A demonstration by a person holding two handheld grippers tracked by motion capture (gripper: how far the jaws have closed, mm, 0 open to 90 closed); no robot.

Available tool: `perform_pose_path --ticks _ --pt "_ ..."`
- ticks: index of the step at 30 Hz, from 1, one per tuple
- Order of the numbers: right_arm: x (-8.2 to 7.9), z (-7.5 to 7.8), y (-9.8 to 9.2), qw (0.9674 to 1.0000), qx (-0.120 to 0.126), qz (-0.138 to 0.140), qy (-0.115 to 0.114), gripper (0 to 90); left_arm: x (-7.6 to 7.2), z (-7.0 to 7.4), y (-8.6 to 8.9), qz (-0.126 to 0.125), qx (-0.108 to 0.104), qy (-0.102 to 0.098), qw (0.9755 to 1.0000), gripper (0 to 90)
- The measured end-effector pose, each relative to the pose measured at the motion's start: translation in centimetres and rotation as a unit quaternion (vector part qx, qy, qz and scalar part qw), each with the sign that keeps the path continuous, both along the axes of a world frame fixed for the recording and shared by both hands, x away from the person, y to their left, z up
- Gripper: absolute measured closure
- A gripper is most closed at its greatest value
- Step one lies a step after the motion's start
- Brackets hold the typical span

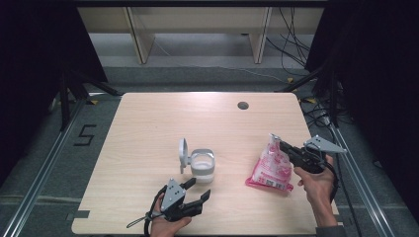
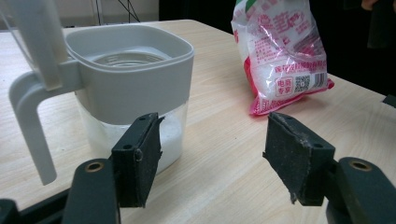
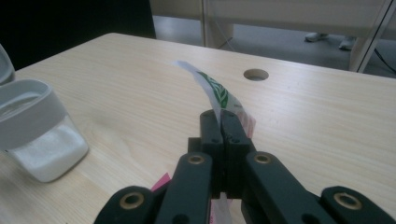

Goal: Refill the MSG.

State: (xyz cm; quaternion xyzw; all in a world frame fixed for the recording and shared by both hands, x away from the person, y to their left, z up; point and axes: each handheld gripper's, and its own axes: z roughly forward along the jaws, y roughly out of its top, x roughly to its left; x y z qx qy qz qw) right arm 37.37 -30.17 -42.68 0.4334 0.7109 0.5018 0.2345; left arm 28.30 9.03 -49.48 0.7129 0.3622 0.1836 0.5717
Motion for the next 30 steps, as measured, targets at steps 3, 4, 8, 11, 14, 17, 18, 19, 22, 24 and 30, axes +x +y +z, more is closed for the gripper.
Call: perform_pose_path --ticks 3,4,8,11,14,17,18,19,22,24,30 --pt "0.0 -0.4 -0.1 0.9998 -0.01 -0.01 0.012 90.0 0.0 0.1 0.3 0.004 0.0 -0.001 1.0 35.1" --pt "0.1 -0.5 -0.1 0.9998 -0.007 -0.008 0.014 90.0 0.0 0.1 0.4 0.004 -0.001 -0.001 1.0 35.0" --pt "0.3 -0.7 -0.3 0.9995 -0.026 -0.015 0.006 90.0 0.1 0.3 0.9 0.009 0.001 0.005 0.9999 34.8" --pt "0.5 -0.9 -0.6 0.9993 -0.03 -0.018 0.011 90.0 0.1 0.2 1.1 0.014 -0.004 0.009 0.9999 34.6" --pt "0.7 -1.2 -0.8 0.9988 -0.037 -0.029 0.013 90.0 0.2 0.2 1.2 0.015 -0.004 0.01 0.9998 34.6" --pt "1.1 -1.6 -1.5 0.9985 -0.023 -0.045 0.023 90.0 0.4 0.0 1.3 0.007 -0.01 0.011 0.9999 34.5" --pt "1.1 -1.7 -1.6 0.9979 -0.013 -0.054 0.032 90.0 0.4 0.0 1.3 0.011 -0.008 0.015 0.9998 34.5" --pt "1.3 -1.9 -1.8 0.998 -0.019 -0.055 0.023 90.0 0.4 0.0 1.3 0.012 -0.011 0.015 0.9997 34.5" --pt "1.5 -2.1 -2.4 0.9981 -0.019 -0.055 0.022 89.2 0.5 0.0 1.5 0.011 -0.012 0.012 0.9998 34.4" --pt "1.4 -2.2 -2.3 0.9973 -0.021 -0.065 0.027 87.7 0.5 0.1 1.6 0.016 -0.007 0.014 0.9998 34.4" --pt "1.4 -2.5 -2.6 0.9958 -0.029 -0.081 0.033 82.1 0.6 0.1 2.0 0.022 -0.014 0.019 0.9995 34.4"
